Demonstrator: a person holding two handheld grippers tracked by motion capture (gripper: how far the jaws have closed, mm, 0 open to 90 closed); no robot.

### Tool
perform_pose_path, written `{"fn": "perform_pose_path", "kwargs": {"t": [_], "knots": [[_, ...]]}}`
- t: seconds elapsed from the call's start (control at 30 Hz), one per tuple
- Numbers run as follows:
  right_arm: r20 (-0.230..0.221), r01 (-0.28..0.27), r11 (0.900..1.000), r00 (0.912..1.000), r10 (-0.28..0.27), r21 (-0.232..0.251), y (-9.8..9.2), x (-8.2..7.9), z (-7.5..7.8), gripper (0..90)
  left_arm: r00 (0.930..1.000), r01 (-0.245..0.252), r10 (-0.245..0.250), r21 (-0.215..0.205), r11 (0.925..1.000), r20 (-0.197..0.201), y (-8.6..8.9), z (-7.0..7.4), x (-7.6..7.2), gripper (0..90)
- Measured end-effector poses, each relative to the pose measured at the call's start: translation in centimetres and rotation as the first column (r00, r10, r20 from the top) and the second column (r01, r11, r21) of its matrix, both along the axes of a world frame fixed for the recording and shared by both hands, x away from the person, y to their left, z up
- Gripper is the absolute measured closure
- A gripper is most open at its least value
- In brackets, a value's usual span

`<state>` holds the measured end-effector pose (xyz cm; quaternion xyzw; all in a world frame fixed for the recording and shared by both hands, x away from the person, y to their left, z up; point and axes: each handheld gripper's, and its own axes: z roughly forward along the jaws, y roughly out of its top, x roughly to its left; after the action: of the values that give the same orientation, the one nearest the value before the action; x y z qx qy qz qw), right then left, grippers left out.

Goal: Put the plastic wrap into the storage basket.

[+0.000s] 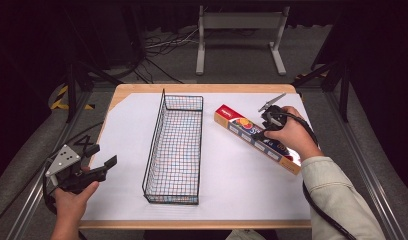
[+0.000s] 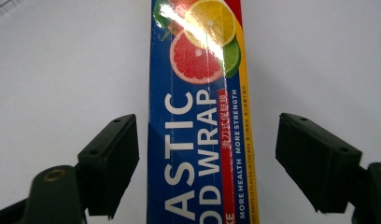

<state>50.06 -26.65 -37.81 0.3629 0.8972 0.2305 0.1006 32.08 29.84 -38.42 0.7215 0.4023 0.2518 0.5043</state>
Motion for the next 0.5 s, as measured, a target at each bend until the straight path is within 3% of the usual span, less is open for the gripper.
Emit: {"fn": "perform_pose_path", "kwargs": {"t": [0.23,0.5], "knots": [[-0.071,0.008,0.999,0.9974,-0.011,-0.050,0.7,0.5,-0.8,24.7,0.9999,0.005,-0.004,0.017,0.9998,-0.016,-0.1,-0.4,0.2,26.6],[-0.097,-0.036,0.992,0.9950,0.025,-0.117,1.8,1.1,-1.4,24.8,0.9999,0.001,0.000,0.008,1.0000,-0.014,0.0,-0.4,0.1,26.5]]}}
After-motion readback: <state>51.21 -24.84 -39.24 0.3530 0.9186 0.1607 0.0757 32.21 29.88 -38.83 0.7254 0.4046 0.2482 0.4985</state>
